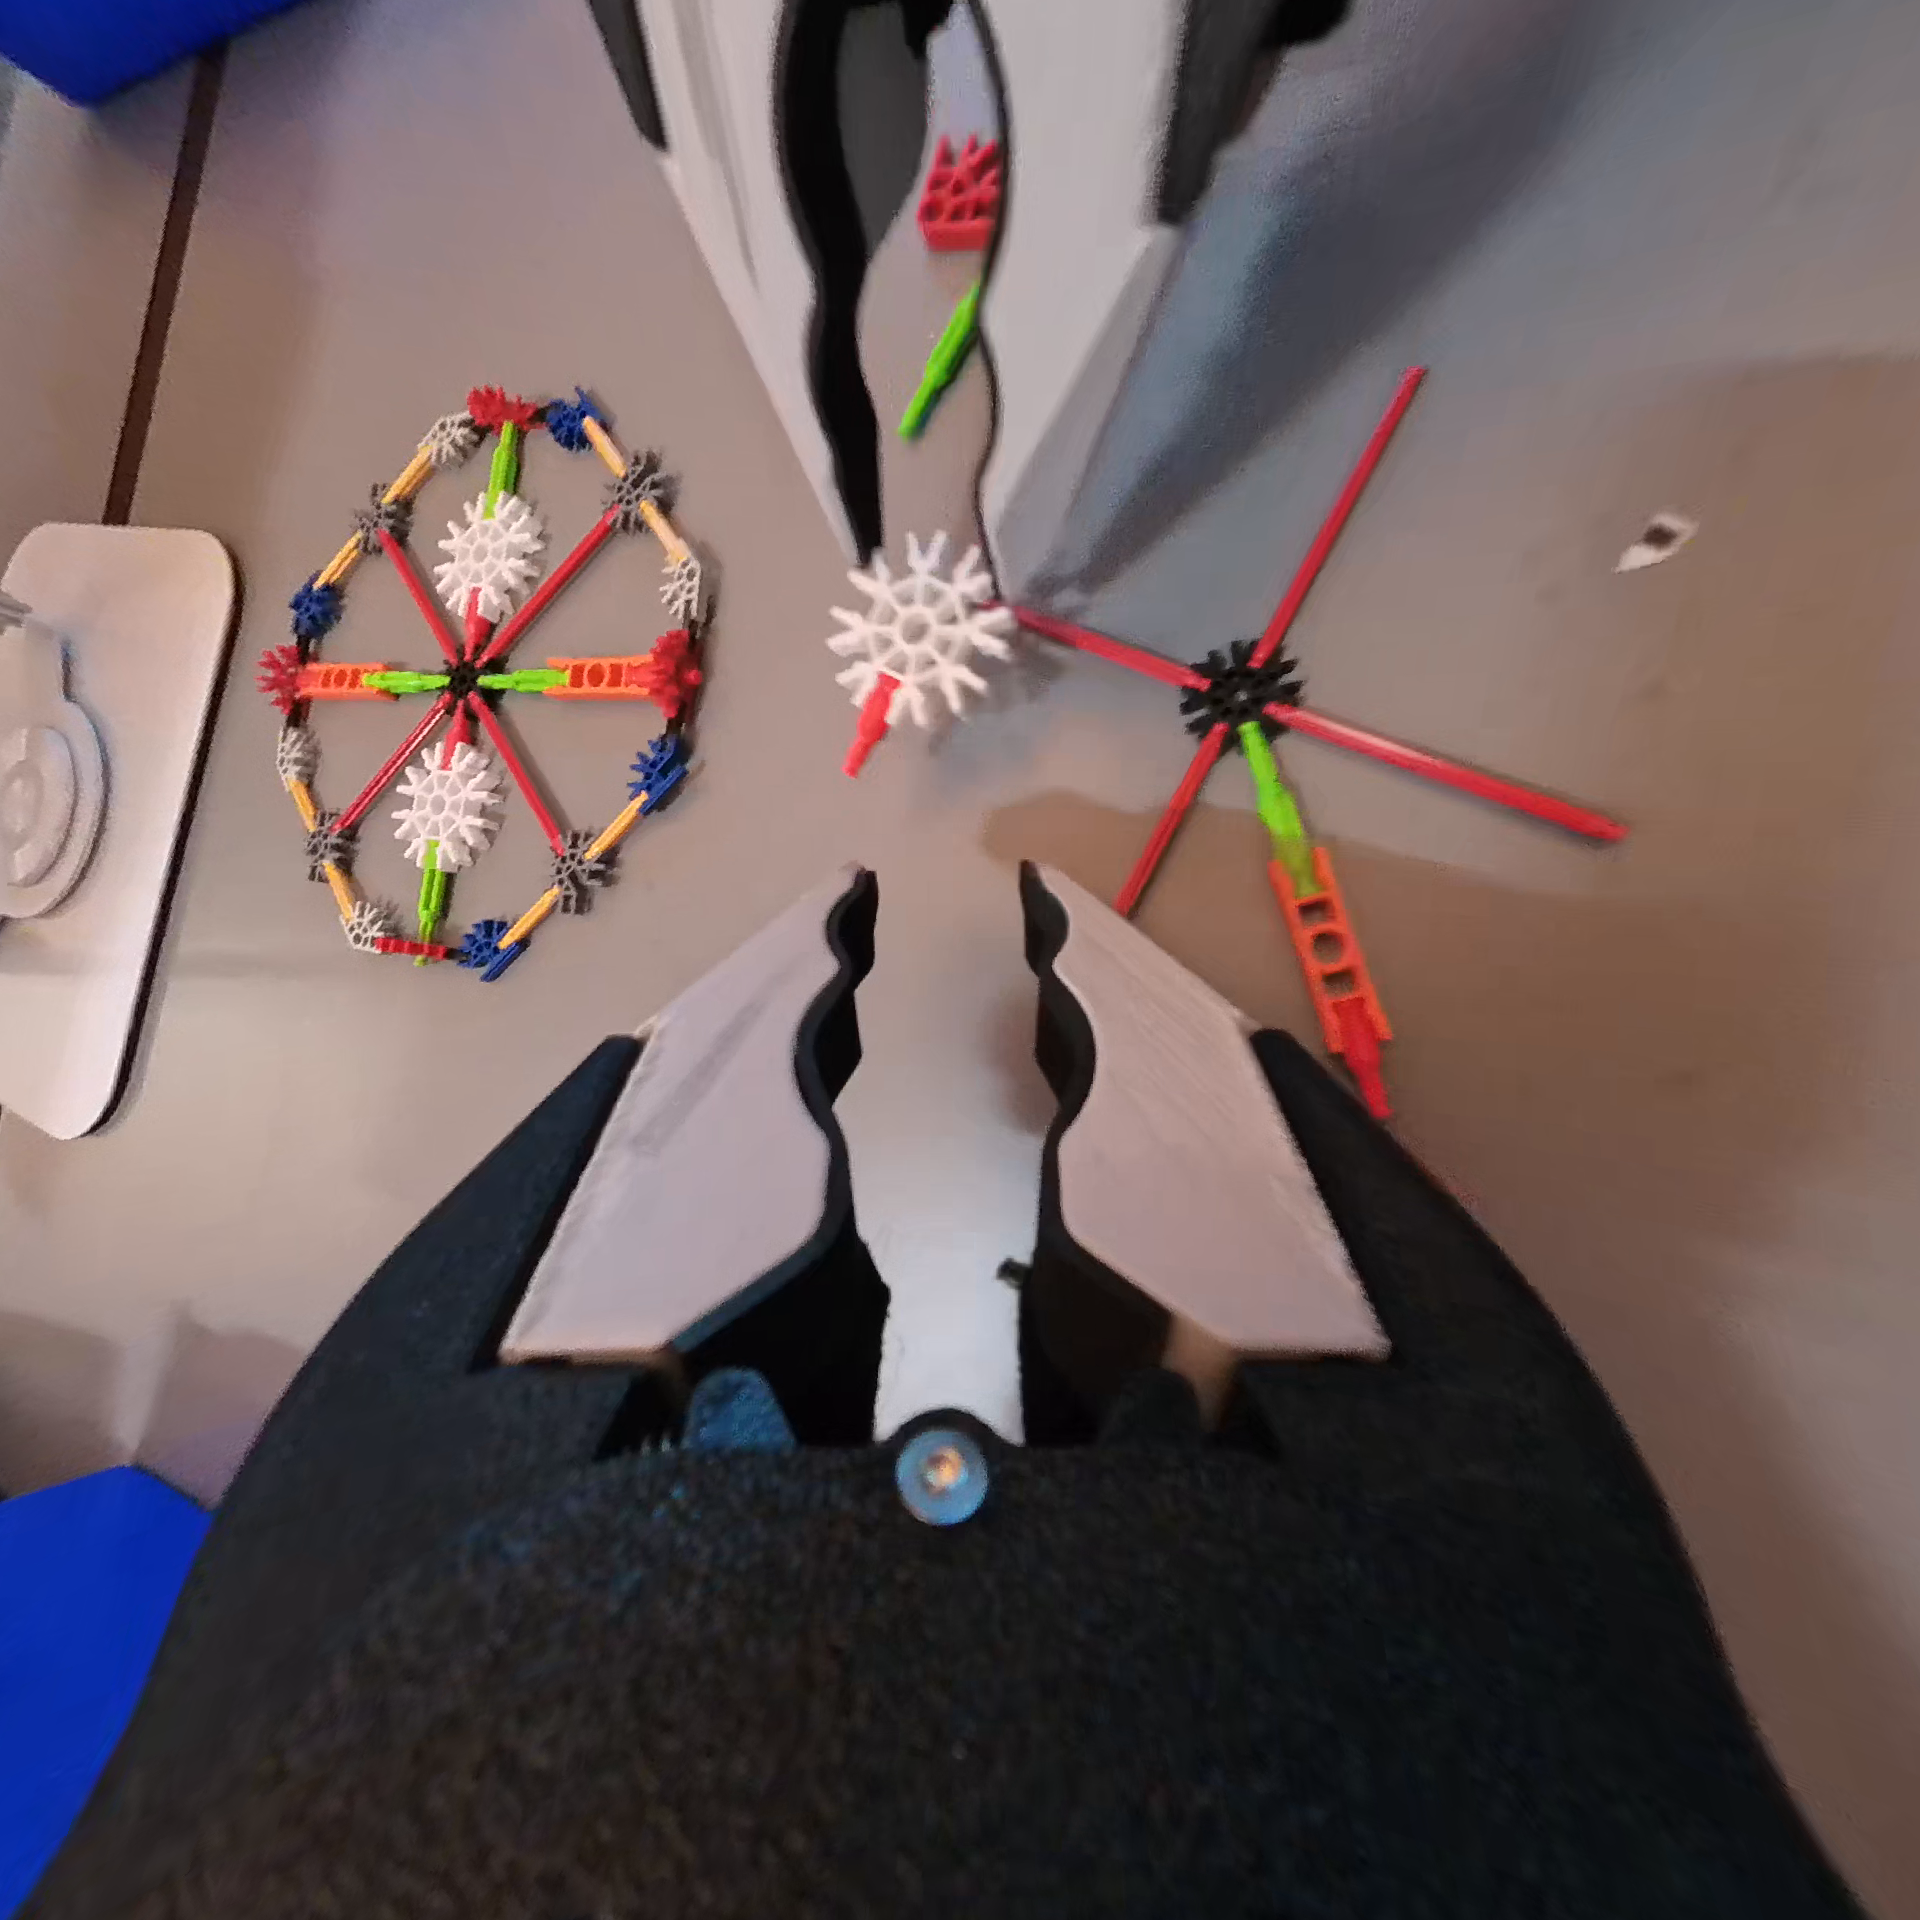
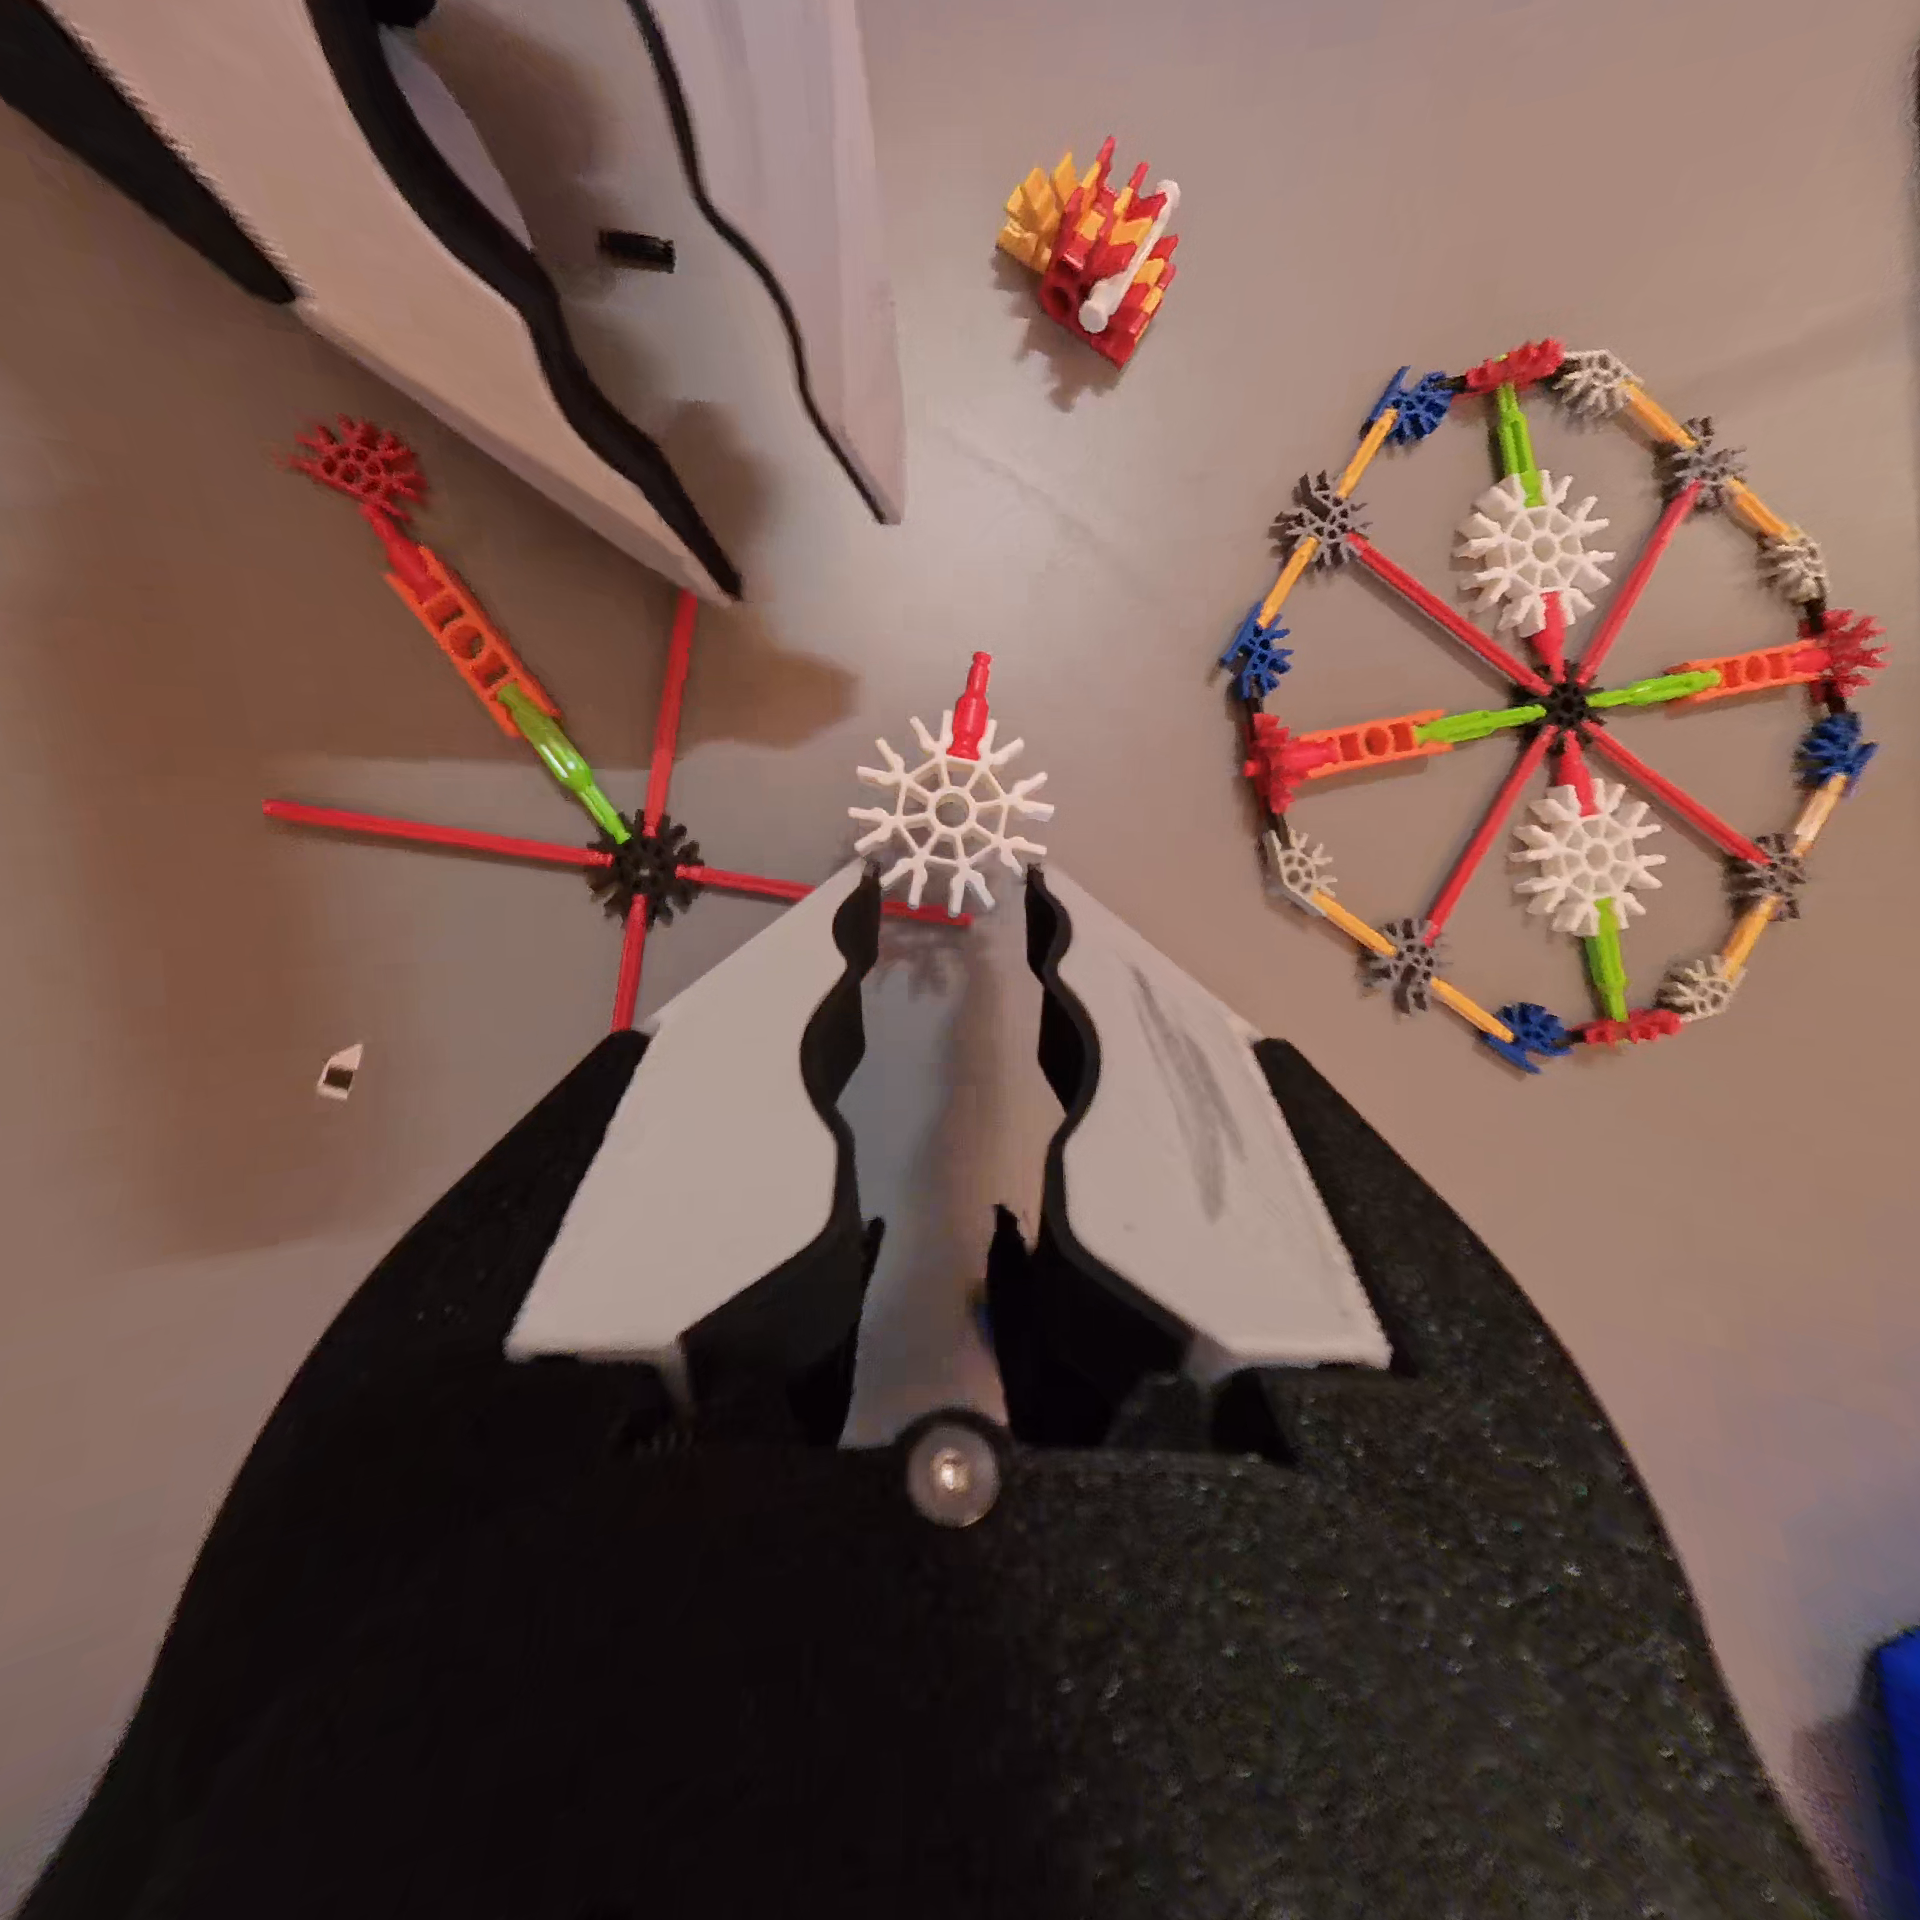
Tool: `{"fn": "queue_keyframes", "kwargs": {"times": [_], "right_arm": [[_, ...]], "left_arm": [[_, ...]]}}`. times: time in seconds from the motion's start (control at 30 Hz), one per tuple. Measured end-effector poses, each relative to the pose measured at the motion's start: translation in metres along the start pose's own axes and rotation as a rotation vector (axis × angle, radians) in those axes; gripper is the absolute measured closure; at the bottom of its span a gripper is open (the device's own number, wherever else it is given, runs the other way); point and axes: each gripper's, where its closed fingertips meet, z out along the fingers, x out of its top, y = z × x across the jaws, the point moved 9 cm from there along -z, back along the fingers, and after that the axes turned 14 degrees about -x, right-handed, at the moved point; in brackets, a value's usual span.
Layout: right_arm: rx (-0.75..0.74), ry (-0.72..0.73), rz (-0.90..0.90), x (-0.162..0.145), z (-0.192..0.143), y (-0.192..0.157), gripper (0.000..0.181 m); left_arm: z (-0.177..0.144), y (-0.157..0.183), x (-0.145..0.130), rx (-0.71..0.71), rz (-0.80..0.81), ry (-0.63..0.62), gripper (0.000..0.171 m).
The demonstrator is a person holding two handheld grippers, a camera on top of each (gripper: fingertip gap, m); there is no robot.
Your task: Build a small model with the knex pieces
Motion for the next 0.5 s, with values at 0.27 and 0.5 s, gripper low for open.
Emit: {"fn": "queue_keyframes", "kwargs": {"times": [0.27, 0.5], "right_arm": [[0.040, -0.062, -0.031, -0.025, -0.032, -0.011, 0.154], [0.123, -0.067, -0.145, -0.032, -0.031, -0.028, 0.154]], "left_arm": [[-0.005, 0.037, 0.007, -0.141, 0.025, 0.044, 0.138], [0.006, 0.047, -0.004, -0.166, 0.056, -0.071, 0.146]]}}
